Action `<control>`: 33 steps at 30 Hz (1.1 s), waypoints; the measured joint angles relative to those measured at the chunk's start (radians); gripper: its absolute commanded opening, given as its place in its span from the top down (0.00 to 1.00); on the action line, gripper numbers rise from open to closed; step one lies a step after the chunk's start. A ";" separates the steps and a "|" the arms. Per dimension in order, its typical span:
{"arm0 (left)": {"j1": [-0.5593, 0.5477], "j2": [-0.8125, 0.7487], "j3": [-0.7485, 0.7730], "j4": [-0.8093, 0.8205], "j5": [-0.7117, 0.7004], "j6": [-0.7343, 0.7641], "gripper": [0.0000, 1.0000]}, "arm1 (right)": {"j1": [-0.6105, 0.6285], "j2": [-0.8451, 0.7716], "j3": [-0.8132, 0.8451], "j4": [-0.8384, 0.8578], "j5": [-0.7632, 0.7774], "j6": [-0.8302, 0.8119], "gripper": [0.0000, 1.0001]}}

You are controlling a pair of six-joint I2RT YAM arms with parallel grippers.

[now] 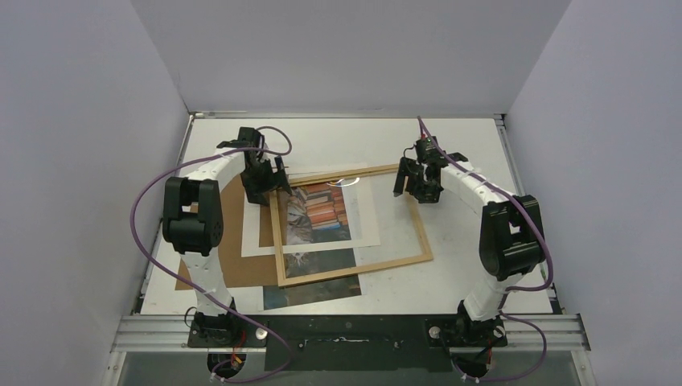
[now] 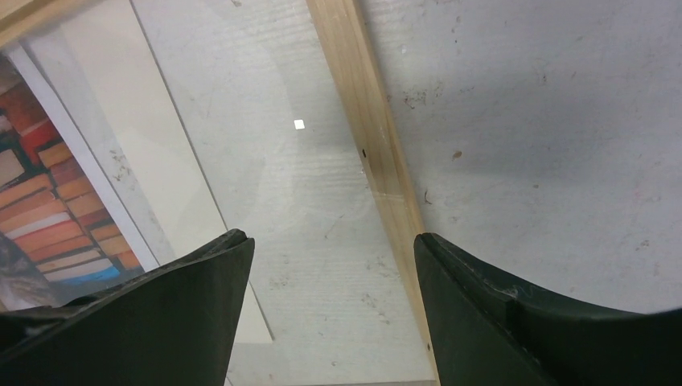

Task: Put the photo into the frame

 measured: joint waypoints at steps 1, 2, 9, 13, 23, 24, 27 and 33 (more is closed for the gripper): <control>0.000 0.000 0.000 -0.004 -0.003 0.002 0.17 | 0.000 0.000 0.000 -0.004 0.000 -0.001 0.26; 0.000 0.000 0.000 -0.008 -0.007 0.003 0.16 | 0.000 0.000 0.000 -0.009 -0.003 -0.001 0.26; 0.000 0.000 0.000 -0.036 -0.038 0.019 0.18 | -0.011 0.001 0.000 -0.011 -0.061 -0.001 0.35; 0.000 0.000 0.000 -0.037 -0.032 0.022 0.23 | -0.021 0.006 0.000 -0.013 -0.086 -0.002 0.35; 0.000 0.006 0.000 -0.043 -0.022 0.021 0.26 | -0.026 0.008 0.000 -0.047 -0.082 -0.015 0.34; 0.000 0.007 0.000 -0.045 -0.022 0.021 0.26 | -0.026 0.008 0.000 -0.048 -0.082 -0.016 0.34; 0.000 0.007 0.000 -0.047 -0.020 0.021 0.26 | -0.026 0.018 0.000 -0.050 -0.078 -0.016 0.33; 0.000 0.013 0.000 -0.049 -0.017 0.021 0.26 | -0.024 0.040 -0.002 -0.062 -0.056 -0.017 0.33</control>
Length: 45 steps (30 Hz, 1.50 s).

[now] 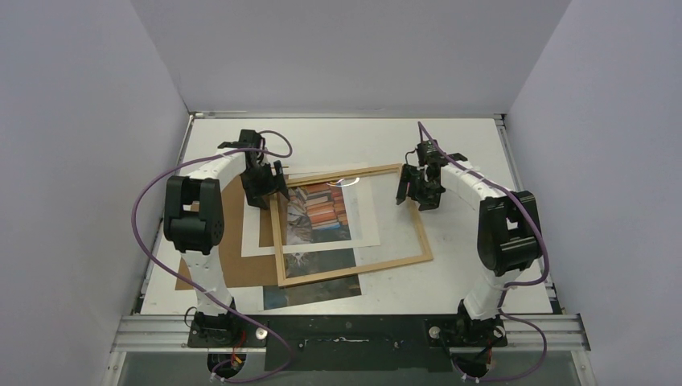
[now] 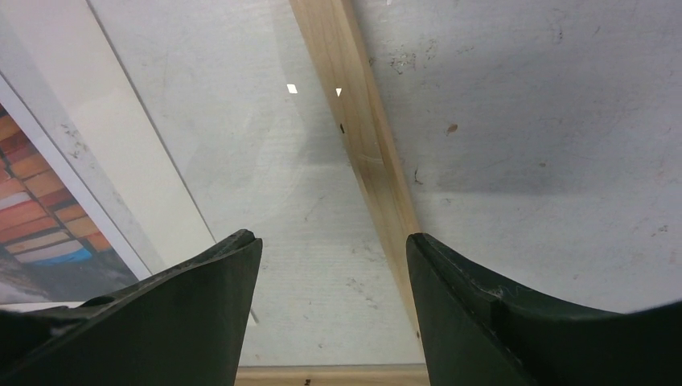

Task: Put the photo into the frame

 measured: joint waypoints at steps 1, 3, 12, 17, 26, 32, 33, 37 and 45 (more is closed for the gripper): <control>0.000 0.002 0.000 0.000 0.000 0.000 0.27 | 0.002 0.000 0.000 -0.002 0.003 -0.002 0.33; 0.000 0.005 0.000 0.000 0.001 0.000 0.27 | 0.006 0.000 0.000 -0.003 0.008 -0.003 0.33; 0.000 0.007 0.000 0.000 0.003 0.000 0.27 | 0.019 0.002 -0.003 -0.003 0.012 -0.006 0.32; 0.000 0.007 0.000 0.000 0.004 0.000 0.27 | 0.019 0.028 -0.006 -0.004 0.023 -0.007 0.30; 0.000 0.007 0.000 0.000 0.014 0.000 0.27 | 0.020 0.034 -0.013 -0.005 0.042 -0.011 0.30; 0.000 0.007 0.000 0.000 0.018 0.000 0.27 | 0.026 0.034 -0.016 -0.005 0.042 -0.014 0.34; 0.000 0.007 0.000 0.000 0.018 0.000 0.28 | 0.026 0.034 -0.017 -0.004 0.042 -0.014 0.34; 0.000 0.007 0.000 0.000 0.022 -0.001 0.30 | 0.026 0.034 -0.021 -0.002 0.042 -0.018 0.37; 0.000 0.007 -0.001 0.002 0.035 -0.001 0.32 | 0.027 0.034 -0.026 0.008 0.026 -0.023 0.37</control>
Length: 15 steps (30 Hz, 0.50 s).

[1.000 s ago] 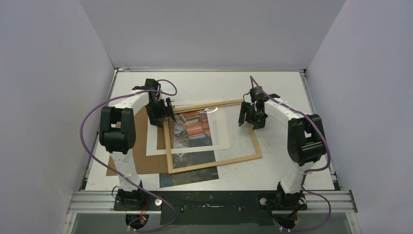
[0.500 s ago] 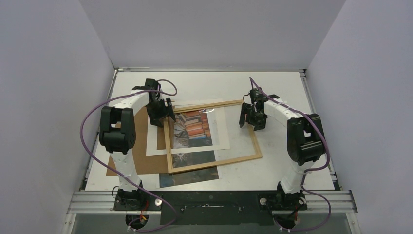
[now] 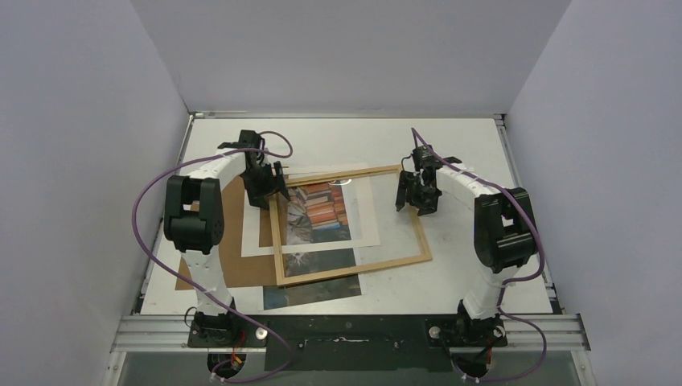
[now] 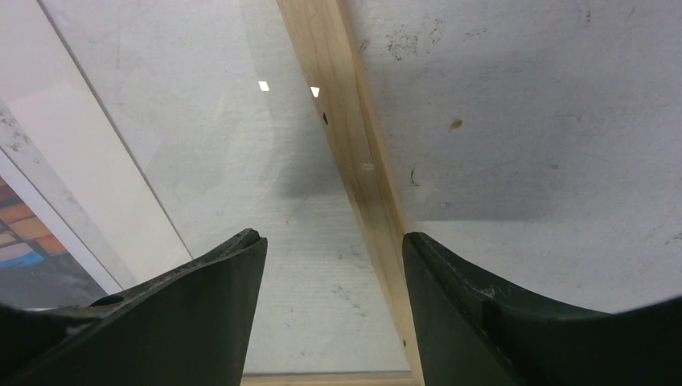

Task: Put the photo into the frame

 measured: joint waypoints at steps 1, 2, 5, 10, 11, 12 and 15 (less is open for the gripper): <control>0.000 0.000 -0.002 0.002 0.002 0.000 0.33 | 0.000 0.000 -0.002 0.004 -0.003 -0.002 0.37; 0.001 0.000 -0.003 0.002 0.002 0.000 0.33 | 0.000 0.000 -0.002 0.005 -0.005 -0.002 0.37; 0.001 0.000 -0.008 0.008 0.002 0.001 0.34 | 0.000 -0.001 -0.004 0.009 -0.011 -0.006 0.37; 0.001 0.000 -0.015 0.018 0.002 0.001 0.35 | 0.001 -0.003 -0.010 0.017 -0.020 -0.020 0.37; 0.001 0.000 -0.016 0.019 0.002 0.001 0.35 | 0.002 -0.004 -0.010 0.019 -0.022 -0.023 0.37; 0.001 0.000 -0.016 0.021 0.002 0.001 0.35 | 0.003 -0.004 -0.011 0.020 -0.022 -0.025 0.37; 0.001 0.000 -0.018 0.021 -0.004 0.002 0.36 | 0.006 -0.004 -0.011 0.025 -0.027 -0.031 0.37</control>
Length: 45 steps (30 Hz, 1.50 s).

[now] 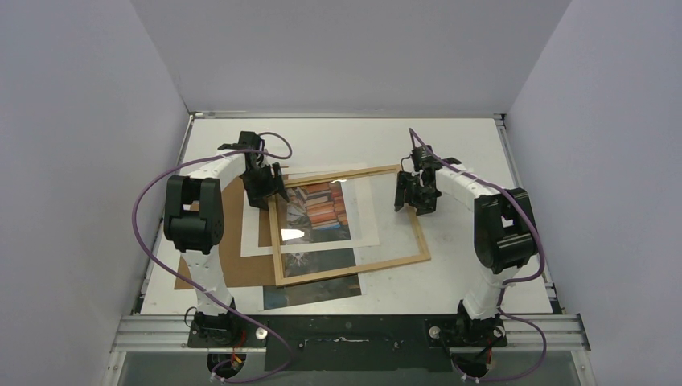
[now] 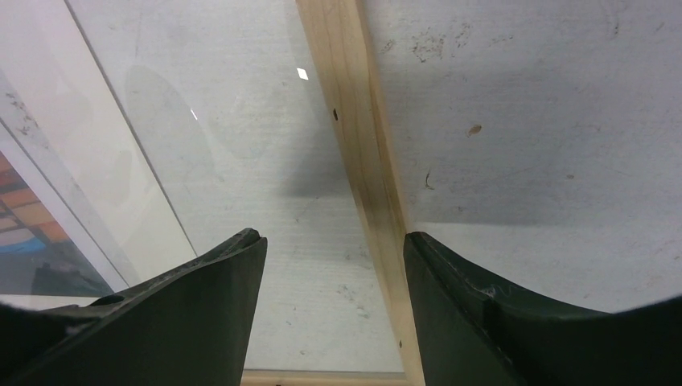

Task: Put the photo into the frame

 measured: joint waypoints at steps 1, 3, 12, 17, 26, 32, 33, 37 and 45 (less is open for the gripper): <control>0.000 0.000 0.000 0.000 -0.004 0.000 0.36 | 0.001 0.000 0.000 0.003 -0.004 -0.002 0.37; 0.000 0.000 0.000 0.002 -0.011 0.001 0.36 | 0.005 -0.002 -0.002 0.009 -0.008 -0.007 0.37; 0.006 0.003 0.000 0.011 -0.031 0.006 0.36 | 0.014 -0.013 -0.018 0.037 -0.031 -0.027 0.37; 0.006 0.004 0.000 0.014 -0.032 0.006 0.37 | 0.017 -0.025 -0.032 0.055 -0.031 -0.029 0.36; 0.005 0.004 0.000 0.018 -0.039 -0.010 0.43 | 0.042 -0.076 -0.039 0.081 -0.115 -0.031 0.37; 0.005 0.004 0.000 0.022 -0.032 -0.029 0.43 | 0.050 -0.093 -0.039 0.092 -0.189 -0.021 0.37; 0.004 0.004 0.000 0.023 -0.024 -0.032 0.43 | 0.052 -0.093 -0.039 0.092 -0.198 -0.019 0.37; -0.003 0.004 0.000 0.024 -0.003 -0.042 0.43 | 0.050 -0.093 -0.039 0.092 -0.206 -0.016 0.38; -0.006 0.004 0.000 0.024 0.011 -0.049 0.31 | 0.016 -0.092 -0.072 0.128 -0.255 -0.020 0.46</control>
